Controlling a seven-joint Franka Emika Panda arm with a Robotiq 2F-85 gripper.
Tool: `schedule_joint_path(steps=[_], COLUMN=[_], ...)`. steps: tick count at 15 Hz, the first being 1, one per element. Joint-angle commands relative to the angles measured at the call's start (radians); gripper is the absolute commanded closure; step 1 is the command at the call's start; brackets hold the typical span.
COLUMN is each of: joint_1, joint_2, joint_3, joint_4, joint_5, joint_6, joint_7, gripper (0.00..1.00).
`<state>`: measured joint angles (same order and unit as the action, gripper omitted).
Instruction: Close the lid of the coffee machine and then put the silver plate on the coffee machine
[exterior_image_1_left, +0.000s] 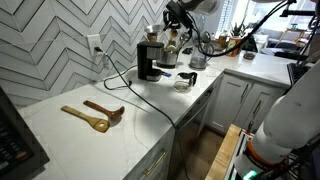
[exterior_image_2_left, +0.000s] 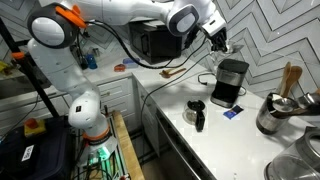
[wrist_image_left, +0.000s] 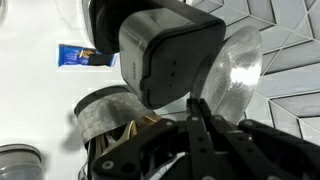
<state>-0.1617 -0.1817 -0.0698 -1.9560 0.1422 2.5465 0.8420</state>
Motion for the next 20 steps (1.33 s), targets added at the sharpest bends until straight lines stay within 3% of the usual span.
schedule_joint_path(steps=[1,9,20], joint_1=[0.007,0.018,0.014], joint_2=[-0.032,-0.011,0.047], joint_3=[-0.024,-0.047,-0.065], joint_4=[-0.067,-0.119,-0.080], joint_5=[0.086,0.264,0.340], joint_6=[0.062,0.103,0.065], joint_7=[-0.009,-0.035,-0.105], gripper=[0.99,0.99,0.99])
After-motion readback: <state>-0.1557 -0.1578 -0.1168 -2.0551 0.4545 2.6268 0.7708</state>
